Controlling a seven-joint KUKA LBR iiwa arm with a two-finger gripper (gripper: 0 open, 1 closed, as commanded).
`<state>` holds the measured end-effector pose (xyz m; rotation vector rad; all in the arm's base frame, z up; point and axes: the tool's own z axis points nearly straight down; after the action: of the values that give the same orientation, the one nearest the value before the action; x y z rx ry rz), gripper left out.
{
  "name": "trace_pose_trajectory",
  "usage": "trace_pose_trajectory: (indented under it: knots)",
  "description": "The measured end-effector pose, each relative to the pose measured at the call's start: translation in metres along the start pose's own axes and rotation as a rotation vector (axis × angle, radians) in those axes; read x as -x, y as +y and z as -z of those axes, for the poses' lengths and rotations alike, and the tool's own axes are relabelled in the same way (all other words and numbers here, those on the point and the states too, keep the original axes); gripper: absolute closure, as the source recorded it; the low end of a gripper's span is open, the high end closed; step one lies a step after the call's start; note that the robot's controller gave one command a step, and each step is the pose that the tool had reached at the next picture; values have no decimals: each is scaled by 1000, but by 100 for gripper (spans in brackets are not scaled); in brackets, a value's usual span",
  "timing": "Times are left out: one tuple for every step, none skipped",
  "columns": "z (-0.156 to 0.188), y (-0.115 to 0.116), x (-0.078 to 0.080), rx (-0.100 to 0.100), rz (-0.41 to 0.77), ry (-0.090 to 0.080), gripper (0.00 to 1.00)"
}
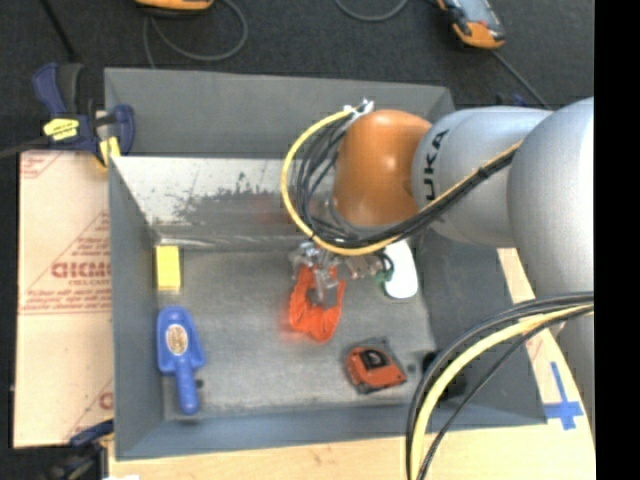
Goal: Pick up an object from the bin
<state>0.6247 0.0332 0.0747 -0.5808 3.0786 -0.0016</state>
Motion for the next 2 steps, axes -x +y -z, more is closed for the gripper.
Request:
trace_pose_trajectory:
  knots:
    - [0, 0, 0, 1, -2, 0, 100]
    - [0, 0, 0, 2, -2, 0, 100]
